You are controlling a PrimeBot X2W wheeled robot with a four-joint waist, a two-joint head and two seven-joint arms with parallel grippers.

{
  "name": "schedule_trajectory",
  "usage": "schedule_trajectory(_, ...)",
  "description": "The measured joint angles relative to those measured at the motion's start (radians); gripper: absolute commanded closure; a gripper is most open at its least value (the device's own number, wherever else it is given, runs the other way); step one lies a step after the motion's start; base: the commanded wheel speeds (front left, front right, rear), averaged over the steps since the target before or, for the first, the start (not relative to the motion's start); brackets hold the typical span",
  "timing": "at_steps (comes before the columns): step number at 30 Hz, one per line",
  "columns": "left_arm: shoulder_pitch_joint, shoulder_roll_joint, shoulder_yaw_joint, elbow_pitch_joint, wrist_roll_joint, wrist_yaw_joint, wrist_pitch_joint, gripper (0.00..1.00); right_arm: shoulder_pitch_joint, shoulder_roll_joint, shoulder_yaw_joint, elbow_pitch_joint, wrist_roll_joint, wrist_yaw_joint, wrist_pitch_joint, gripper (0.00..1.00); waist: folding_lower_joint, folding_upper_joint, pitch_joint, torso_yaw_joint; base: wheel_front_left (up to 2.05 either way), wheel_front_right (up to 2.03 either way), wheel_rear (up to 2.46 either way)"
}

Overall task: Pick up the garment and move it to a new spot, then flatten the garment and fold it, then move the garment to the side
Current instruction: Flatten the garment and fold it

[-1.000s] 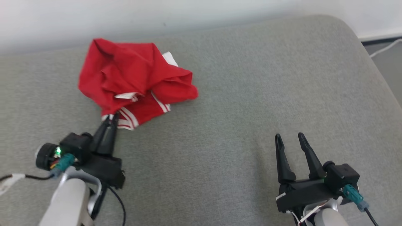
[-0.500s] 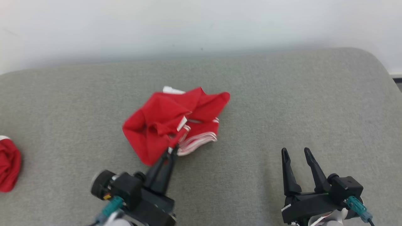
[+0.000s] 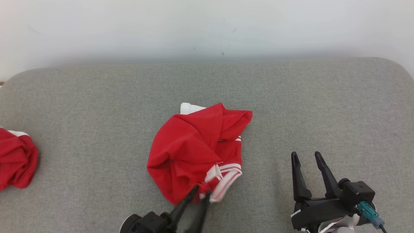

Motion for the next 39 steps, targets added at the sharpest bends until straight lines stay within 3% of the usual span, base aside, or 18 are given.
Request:
schedule_trajectory(10,0.006,0.002,0.008,-0.009,-0.008,0.016,-0.053,0.0,0.022,0.0,-0.004,0.01,-0.005,0.0,0.0,0.0,0.0,0.0,-0.037,0.025,0.0,0.0,0.0)
schedule_trajectory(18,0.034,0.047,0.121,-0.025,0.006,0.103,-0.084,0.0,0.043,0.0,-0.003,0.022,-0.005,0.0,0.0,0.0,0.0001,0.0,-0.069,0.044,0.0,0.0,0.0)
schedule_trajectory(30,0.137,0.107,0.34,-0.047,-0.009,0.195,-0.096,0.0,0.061,0.0,-0.002,0.063,-0.001,0.0,0.01,0.0,0.0001,0.0,-0.095,0.062,0.0,0.0,0.0)
schedule_trajectory(39,0.154,0.096,0.383,-0.073,0.015,0.185,-0.096,0.0,0.054,0.0,0.011,0.097,0.011,0.0,0.019,0.0,0.0001,0.0,-0.09,0.088,0.0,0.0,0.0)
